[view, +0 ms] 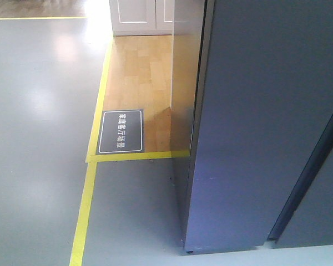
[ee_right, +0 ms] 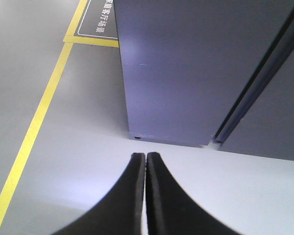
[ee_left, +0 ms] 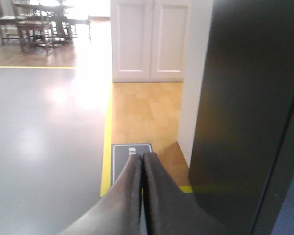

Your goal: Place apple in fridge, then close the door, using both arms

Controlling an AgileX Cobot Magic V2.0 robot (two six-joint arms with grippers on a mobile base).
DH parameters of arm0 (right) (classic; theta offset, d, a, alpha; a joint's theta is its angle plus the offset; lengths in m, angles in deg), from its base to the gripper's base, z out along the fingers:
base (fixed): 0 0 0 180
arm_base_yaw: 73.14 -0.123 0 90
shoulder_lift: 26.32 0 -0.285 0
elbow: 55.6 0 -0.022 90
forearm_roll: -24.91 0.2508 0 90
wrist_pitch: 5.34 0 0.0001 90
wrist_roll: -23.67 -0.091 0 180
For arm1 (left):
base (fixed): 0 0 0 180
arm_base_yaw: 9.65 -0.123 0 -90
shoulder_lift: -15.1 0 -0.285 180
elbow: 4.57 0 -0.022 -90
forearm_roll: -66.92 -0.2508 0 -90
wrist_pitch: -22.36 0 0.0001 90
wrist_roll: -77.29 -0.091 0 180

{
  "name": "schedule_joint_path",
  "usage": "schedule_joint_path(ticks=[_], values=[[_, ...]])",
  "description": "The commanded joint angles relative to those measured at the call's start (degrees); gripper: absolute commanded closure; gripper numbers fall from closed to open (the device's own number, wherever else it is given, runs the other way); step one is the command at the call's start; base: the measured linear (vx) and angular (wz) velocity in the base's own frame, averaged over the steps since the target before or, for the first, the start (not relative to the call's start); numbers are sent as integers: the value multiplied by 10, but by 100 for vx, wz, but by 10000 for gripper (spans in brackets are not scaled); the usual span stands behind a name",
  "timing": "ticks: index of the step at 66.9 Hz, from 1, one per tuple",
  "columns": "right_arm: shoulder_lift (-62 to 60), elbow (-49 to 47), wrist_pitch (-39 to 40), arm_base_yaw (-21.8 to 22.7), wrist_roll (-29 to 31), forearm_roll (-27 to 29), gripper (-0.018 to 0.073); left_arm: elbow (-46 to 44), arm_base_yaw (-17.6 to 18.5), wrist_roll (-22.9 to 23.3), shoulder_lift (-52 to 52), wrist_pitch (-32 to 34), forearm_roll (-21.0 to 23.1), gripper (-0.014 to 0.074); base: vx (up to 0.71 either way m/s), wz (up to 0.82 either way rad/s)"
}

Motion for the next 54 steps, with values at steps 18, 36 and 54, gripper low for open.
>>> schedule_joint_path(ticks=[18,36,54], values=[[5,-15,34,0,0,-8,562,65,-13,6,48,86,5,603,0,0],[5,-15,33,0,0,-8,562,95,-18,-39,67,150,6,603,0,0],[5,-15,33,0,0,-8,562,95,-18,-78,67,189,52,603,0,0]])
